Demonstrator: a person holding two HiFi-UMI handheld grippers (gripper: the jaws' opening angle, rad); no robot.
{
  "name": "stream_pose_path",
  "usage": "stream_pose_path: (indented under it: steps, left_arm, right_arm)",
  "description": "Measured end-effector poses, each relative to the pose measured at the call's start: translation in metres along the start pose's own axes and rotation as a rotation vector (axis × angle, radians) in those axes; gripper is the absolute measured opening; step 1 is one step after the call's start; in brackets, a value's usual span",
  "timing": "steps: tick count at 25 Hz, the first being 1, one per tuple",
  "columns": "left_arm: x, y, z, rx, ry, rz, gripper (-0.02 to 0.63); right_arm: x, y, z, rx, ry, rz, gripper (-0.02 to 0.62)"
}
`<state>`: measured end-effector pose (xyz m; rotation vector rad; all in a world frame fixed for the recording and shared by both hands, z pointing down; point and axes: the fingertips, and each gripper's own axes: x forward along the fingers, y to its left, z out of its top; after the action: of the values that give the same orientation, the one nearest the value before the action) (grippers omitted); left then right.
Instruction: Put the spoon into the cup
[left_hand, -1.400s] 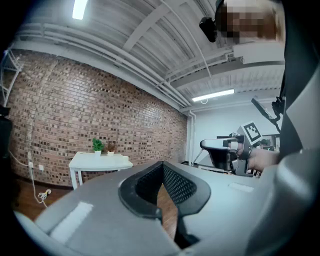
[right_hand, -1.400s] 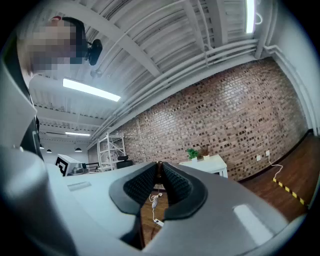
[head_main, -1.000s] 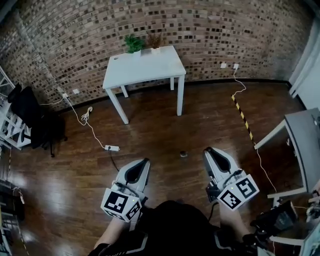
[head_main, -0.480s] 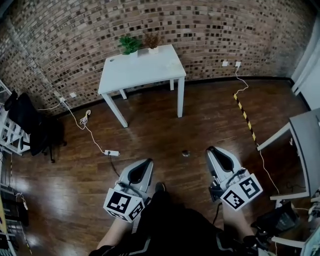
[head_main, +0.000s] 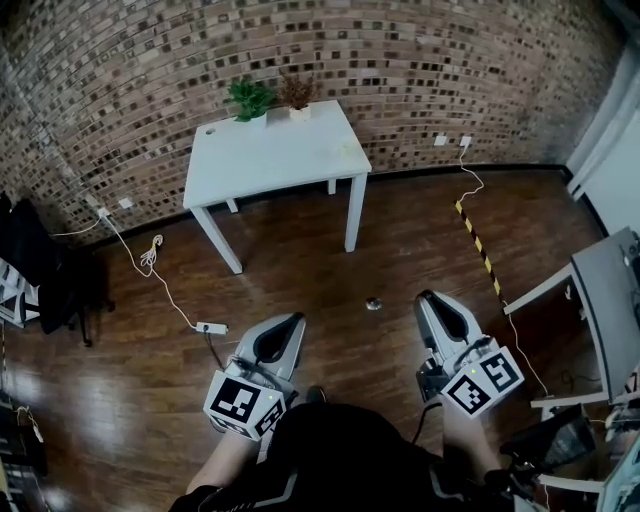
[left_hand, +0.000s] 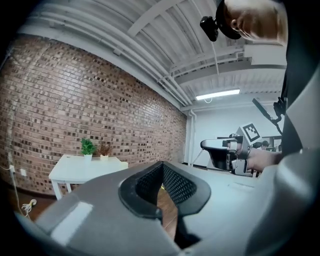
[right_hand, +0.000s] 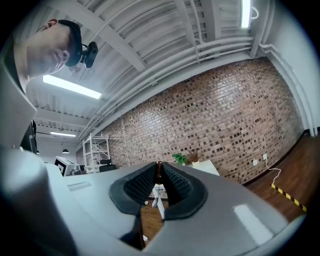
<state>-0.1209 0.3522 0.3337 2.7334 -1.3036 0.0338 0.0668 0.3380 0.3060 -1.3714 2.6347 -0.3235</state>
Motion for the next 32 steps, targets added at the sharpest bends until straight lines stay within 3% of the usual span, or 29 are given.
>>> stream_pose_path:
  steps: [8,15,26,32]
  left_arm:
    - [0.027,0.059,-0.004,-0.017,0.010,-0.068,-0.006]
    - [0.069,0.090,-0.008,-0.019,0.013,-0.080,-0.006]
    - [0.162,0.139,0.006,0.001,0.030,0.040,-0.006]
    - [0.225,0.143,0.026,0.017,0.023,0.042,-0.006]
  right_arm:
    - [0.059,-0.015,0.001,-0.014,0.002,-0.087,0.046]
    - [0.099,-0.046,0.005,-0.018,0.025,-0.095,0.046]
    - [0.173,-0.140,0.023,0.007,-0.010,-0.028,0.046]
    - [0.206,-0.192,0.037,0.018,-0.010,0.004,0.046]
